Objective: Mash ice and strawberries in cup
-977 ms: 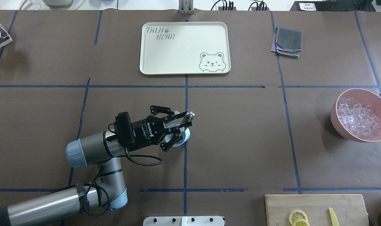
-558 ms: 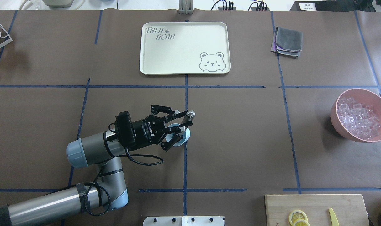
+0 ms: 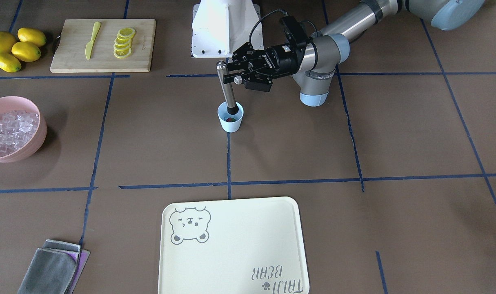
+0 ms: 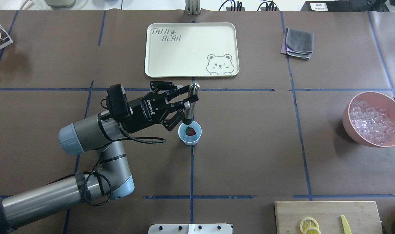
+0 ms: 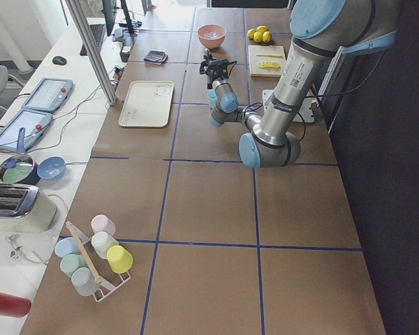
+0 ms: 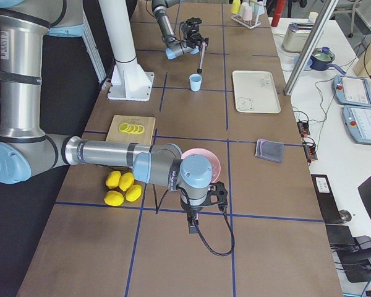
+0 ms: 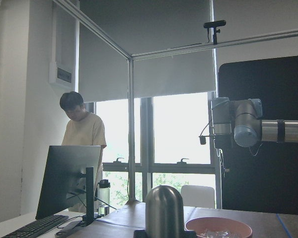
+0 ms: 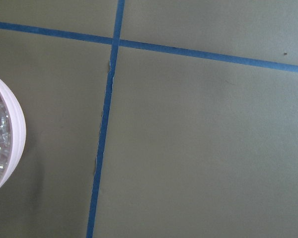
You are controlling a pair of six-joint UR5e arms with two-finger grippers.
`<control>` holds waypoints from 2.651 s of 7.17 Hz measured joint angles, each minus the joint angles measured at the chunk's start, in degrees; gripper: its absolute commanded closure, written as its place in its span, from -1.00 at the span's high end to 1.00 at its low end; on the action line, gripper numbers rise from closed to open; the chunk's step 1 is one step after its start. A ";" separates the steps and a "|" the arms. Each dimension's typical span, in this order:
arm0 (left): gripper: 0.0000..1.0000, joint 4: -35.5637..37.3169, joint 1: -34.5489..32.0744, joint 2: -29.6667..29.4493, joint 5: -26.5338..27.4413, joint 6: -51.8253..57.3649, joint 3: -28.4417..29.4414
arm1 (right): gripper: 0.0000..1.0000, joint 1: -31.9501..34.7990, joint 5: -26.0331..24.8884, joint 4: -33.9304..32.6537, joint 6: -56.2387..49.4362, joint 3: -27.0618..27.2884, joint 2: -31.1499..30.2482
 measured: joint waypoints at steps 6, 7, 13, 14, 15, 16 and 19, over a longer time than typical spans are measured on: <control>-1.00 69.89 -3.17 2.68 -0.04 -13.50 -31.70 | 0.98 0.00 0.27 0.00 0.00 -0.02 0.00; -1.00 84.30 -4.04 2.43 -0.06 -13.68 -36.19 | 0.98 0.00 0.27 0.00 0.00 -0.02 -0.01; -0.80 119.78 -12.86 6.20 -6.06 -4.16 -39.95 | 0.98 0.00 0.33 0.00 -0.05 0.00 -0.23; -0.80 120.38 -16.98 9.32 -10.91 -9.04 -39.80 | 0.98 0.00 0.35 0.00 -0.07 0.00 -0.30; -0.80 120.40 -20.84 12.74 -14.84 -14.20 -39.52 | 0.98 0.00 0.38 0.00 -0.08 0.00 -0.36; -0.81 120.30 -24.22 16.45 -16.89 -16.30 -38.41 | 0.98 0.00 0.40 0.00 -0.08 0.00 -0.40; -0.81 115.47 -33.73 28.90 -25.13 -12.08 -33.77 | 0.98 0.00 0.44 0.00 -0.08 0.00 -0.44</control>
